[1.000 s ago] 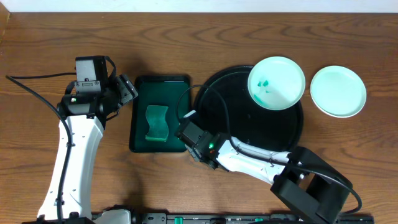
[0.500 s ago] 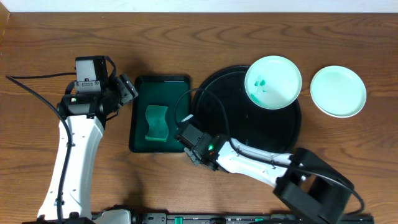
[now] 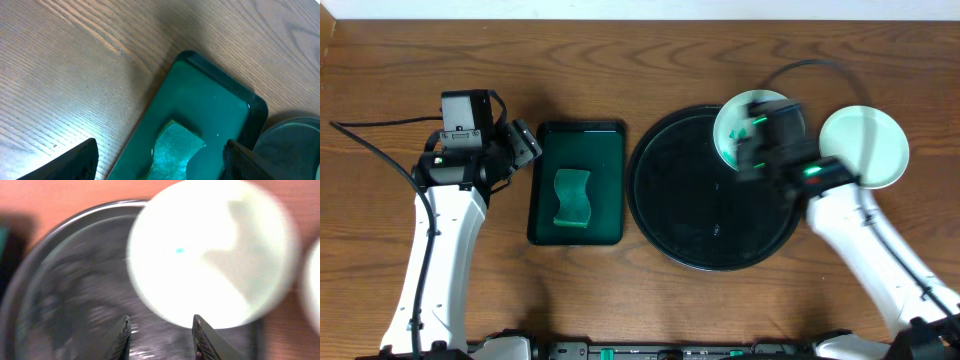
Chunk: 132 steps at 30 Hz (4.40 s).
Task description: Clean dirty plates on tray and stack at the side
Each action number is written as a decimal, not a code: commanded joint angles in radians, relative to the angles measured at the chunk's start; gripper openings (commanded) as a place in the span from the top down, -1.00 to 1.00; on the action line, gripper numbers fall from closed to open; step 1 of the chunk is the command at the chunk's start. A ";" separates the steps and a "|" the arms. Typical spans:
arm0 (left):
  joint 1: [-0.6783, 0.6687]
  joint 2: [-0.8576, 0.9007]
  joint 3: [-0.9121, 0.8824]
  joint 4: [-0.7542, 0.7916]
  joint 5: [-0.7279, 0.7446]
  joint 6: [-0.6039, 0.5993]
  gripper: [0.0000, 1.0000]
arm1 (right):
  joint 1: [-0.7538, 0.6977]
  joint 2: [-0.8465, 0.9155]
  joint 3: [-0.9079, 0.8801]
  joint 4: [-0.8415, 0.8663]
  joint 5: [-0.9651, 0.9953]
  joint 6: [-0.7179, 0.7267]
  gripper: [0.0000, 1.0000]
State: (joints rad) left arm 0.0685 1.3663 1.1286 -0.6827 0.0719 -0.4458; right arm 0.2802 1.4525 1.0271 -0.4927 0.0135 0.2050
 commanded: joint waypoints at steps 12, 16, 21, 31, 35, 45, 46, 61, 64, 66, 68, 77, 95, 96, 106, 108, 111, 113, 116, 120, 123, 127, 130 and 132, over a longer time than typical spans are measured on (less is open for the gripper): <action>0.003 0.002 0.009 -0.001 -0.006 -0.005 -0.60 | -0.390 0.184 0.011 0.264 -0.123 -0.196 0.28; 0.003 0.001 0.009 -0.001 -0.006 -0.004 -0.61 | -0.390 0.260 0.050 0.271 -0.124 -0.253 0.25; 0.003 0.001 0.009 -0.001 -0.006 -0.005 -0.61 | -0.390 0.320 0.054 0.301 -0.124 -0.290 0.30; 0.003 0.001 0.009 -0.001 -0.006 -0.005 -0.61 | -0.386 0.401 0.054 0.369 -0.172 -0.292 0.30; 0.003 0.001 0.009 -0.001 -0.006 -0.005 -0.61 | -0.373 0.410 0.054 0.386 -0.172 -0.292 0.37; 0.003 0.002 0.009 -0.001 -0.006 -0.005 -0.61 | -0.365 0.415 0.053 0.376 -0.171 -0.288 0.62; 0.003 0.002 0.009 -0.001 -0.006 -0.005 -0.60 | -0.365 0.415 0.053 0.372 -0.171 -0.289 0.63; 0.003 0.002 0.009 -0.001 -0.006 -0.004 -0.61 | -0.365 0.398 0.052 0.334 -0.206 -0.204 0.98; 0.003 0.002 0.009 -0.001 -0.006 -0.004 -0.61 | -0.360 0.367 0.052 0.301 -0.252 -0.172 0.98; 0.003 0.002 0.009 -0.001 -0.006 -0.005 -0.61 | -0.350 0.343 0.052 0.256 -0.251 -0.154 0.98; 0.003 0.002 0.009 -0.001 -0.006 -0.004 -0.61 | -0.336 0.321 0.052 0.192 -0.251 -0.140 0.98; 0.003 0.002 0.009 -0.001 -0.006 -0.005 -0.61 | -0.202 0.310 0.052 -0.061 -0.246 0.021 0.97; 0.003 0.002 0.009 -0.001 -0.006 -0.005 -0.61 | -0.038 0.311 0.052 -0.082 -0.021 0.064 0.43; 0.003 0.002 0.009 -0.001 -0.006 -0.005 -0.61 | -0.038 0.311 0.051 -0.077 -0.021 0.059 0.42; 0.003 0.002 0.009 -0.001 -0.006 -0.005 -0.61 | -0.038 0.340 0.051 0.007 -0.026 -0.028 0.54; 0.003 0.002 0.009 -0.001 -0.006 -0.005 -0.60 | -0.039 0.361 0.051 0.007 -0.026 -0.049 0.57; 0.003 0.001 0.009 -0.001 -0.006 -0.005 -0.61 | -0.039 0.380 0.051 0.007 -0.027 -0.054 0.64; 0.003 0.001 0.009 -0.001 -0.006 -0.005 -0.61 | -0.039 0.383 0.051 0.006 -0.029 -0.053 0.73; 0.003 0.002 0.009 -0.001 -0.006 -0.004 -0.61 | -0.039 0.382 0.051 0.006 -0.029 -0.053 0.95; 0.003 0.002 0.009 -0.001 -0.006 -0.005 -0.61 | -0.039 0.382 0.051 0.001 -0.029 -0.053 0.98; 0.003 0.002 0.009 -0.001 -0.006 -0.005 -0.61 | -0.039 0.382 0.051 -0.007 -0.029 -0.054 0.98; 0.003 0.002 0.009 0.005 -0.003 -0.009 -0.61 | -0.039 0.382 0.051 -0.009 -0.029 -0.054 0.98; 0.003 0.001 0.009 -0.047 0.108 -0.024 -0.61 | -0.039 0.382 0.051 -0.009 -0.029 -0.054 0.98; 0.001 0.004 0.005 -0.097 0.222 -0.023 -0.61 | -0.039 0.382 0.051 -0.008 -0.029 -0.053 0.98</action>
State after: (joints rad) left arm 0.0692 1.3663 1.1286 -0.7330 0.1295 -0.4530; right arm 0.2379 1.8282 1.0706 -0.4950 -0.0181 0.1631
